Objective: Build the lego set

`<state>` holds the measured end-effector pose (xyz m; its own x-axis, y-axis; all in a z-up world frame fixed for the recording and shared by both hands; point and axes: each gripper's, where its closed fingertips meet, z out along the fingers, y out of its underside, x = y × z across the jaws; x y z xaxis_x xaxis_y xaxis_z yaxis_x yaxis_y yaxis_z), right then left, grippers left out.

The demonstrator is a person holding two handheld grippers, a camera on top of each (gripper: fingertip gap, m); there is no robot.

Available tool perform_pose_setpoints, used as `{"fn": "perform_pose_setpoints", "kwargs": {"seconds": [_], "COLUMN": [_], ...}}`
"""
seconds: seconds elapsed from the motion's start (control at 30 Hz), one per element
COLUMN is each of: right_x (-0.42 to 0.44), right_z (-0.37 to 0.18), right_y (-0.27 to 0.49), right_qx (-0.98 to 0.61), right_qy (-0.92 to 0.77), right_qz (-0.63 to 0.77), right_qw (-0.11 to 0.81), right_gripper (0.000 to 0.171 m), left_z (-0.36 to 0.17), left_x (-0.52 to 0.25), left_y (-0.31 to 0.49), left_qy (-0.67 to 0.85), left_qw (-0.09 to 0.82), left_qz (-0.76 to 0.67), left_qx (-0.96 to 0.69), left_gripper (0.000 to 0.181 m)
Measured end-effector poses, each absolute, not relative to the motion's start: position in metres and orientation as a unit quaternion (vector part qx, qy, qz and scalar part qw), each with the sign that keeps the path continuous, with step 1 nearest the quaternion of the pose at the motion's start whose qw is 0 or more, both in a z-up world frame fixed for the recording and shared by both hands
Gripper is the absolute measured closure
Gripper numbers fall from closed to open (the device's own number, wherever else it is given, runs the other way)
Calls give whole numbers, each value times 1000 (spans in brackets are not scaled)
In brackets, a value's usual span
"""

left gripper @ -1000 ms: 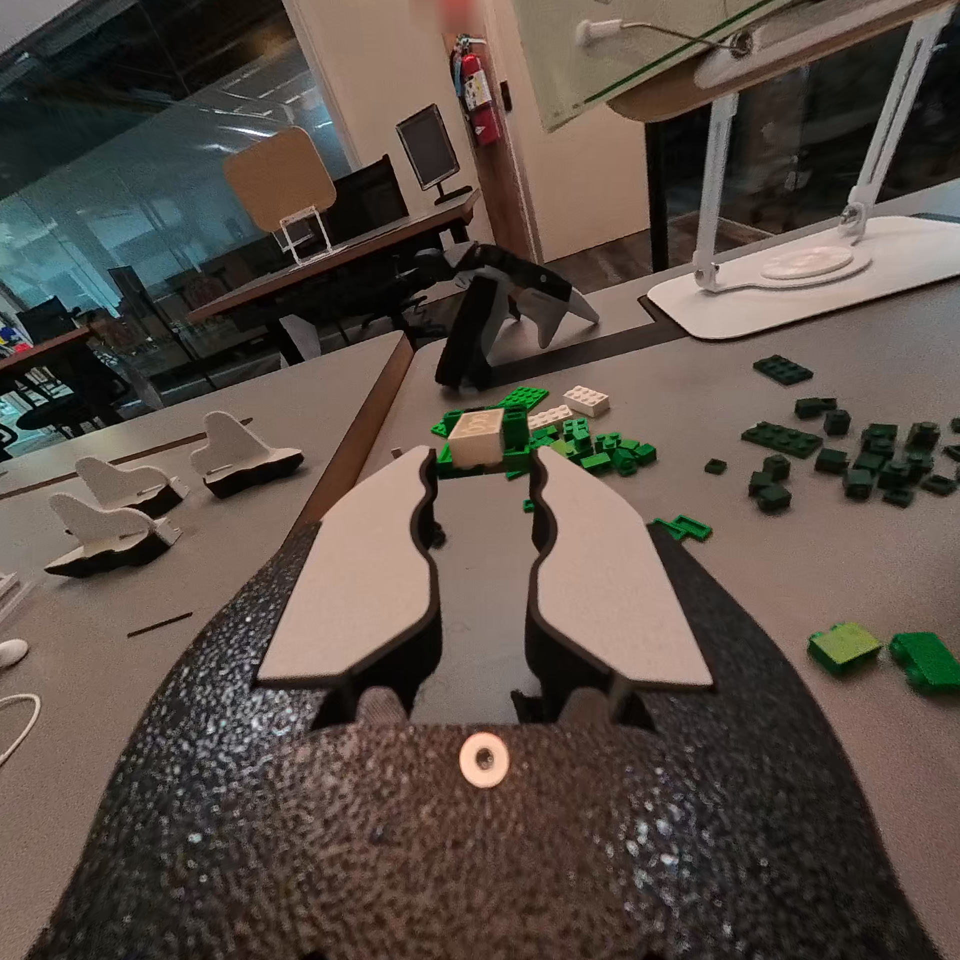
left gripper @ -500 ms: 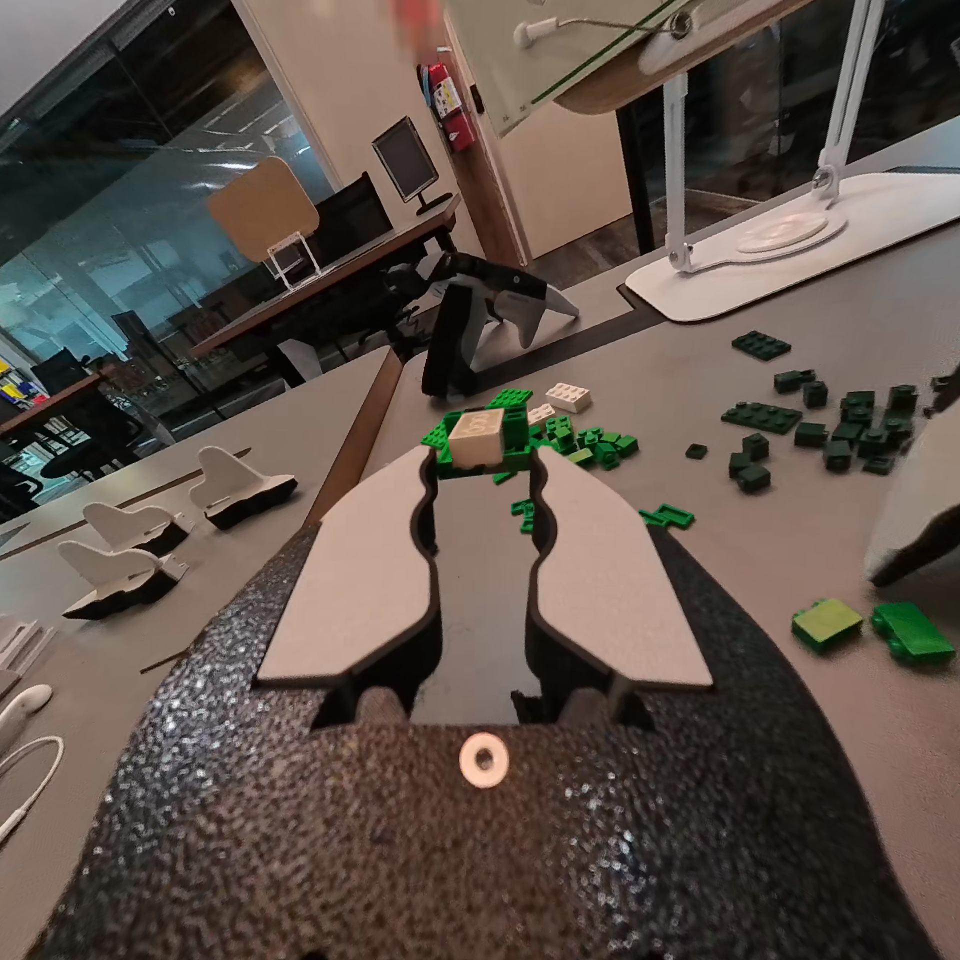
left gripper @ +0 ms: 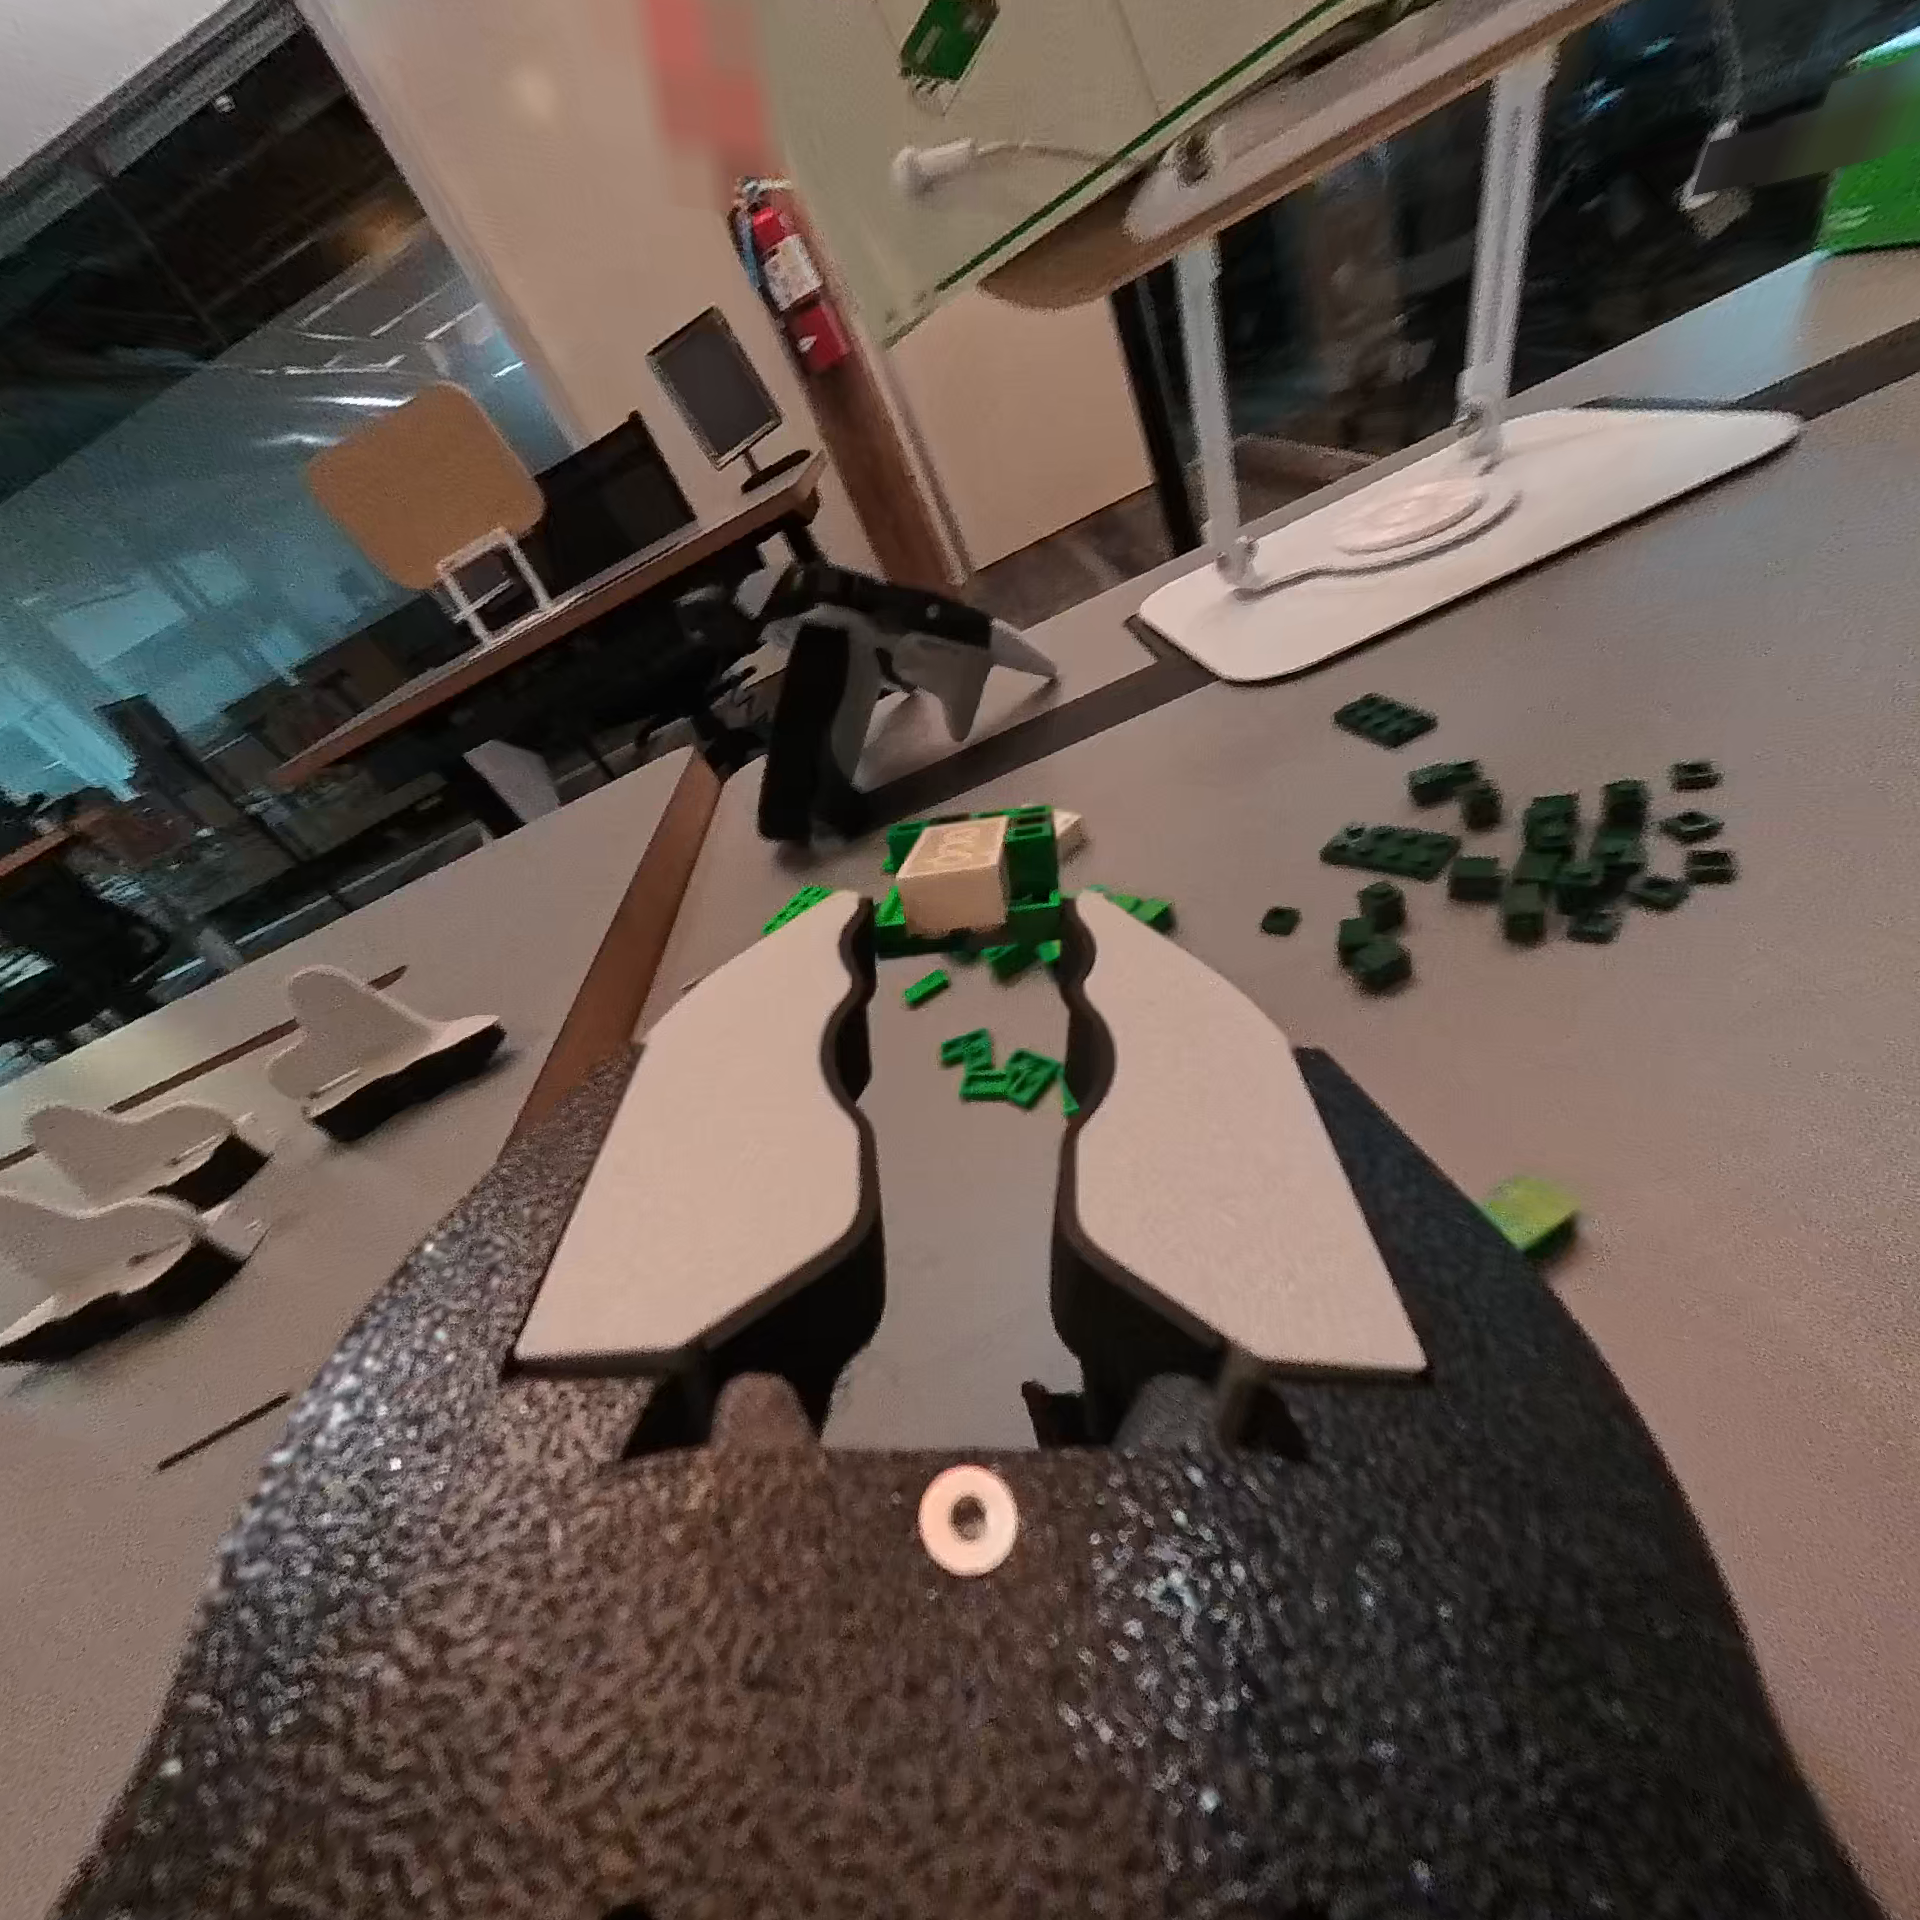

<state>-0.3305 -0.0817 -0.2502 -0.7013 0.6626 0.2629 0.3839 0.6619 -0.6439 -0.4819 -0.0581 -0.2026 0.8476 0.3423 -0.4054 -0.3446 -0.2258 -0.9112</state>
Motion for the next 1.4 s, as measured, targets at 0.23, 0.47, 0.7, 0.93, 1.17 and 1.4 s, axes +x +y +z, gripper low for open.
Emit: {"fn": "perform_pose_setpoints", "kwargs": {"seconds": [0.23,0.47,0.7,0.93,1.17,1.4], "right_x": [-245,-158,-141,-130,-121,-131], "right_z": [-239,-275,-285,-272,-266,-270], "right_y": [-40,-47,-39,-24,-25,-37], "right_qx": [-294,-255,-307,-524,-650,-704], "right_qy": [-888,-936,-926,-785,-655,-585], "right_qz": [182,185,181,249,300,331], "right_qw": [301,157,128,216,243,229], "right_gripper": [155,155,140,142,158,148], "left_z": [-197,-207,-220,-222,-224,-227], "left_x": [-343,-281,-270,-265,-263,-262], "left_y": [-34,-37,-38,-39,-41,-41], "left_qy": [205,307,319,315,323,328], "left_qw": [677,640,619,612,606,598], "left_qz": [-33,-48,-63,-97,-94,-86], "left_qx": [-706,-702,-715,-719,-721,-726], "left_gripper": [147,147,147,147,147,146]}}
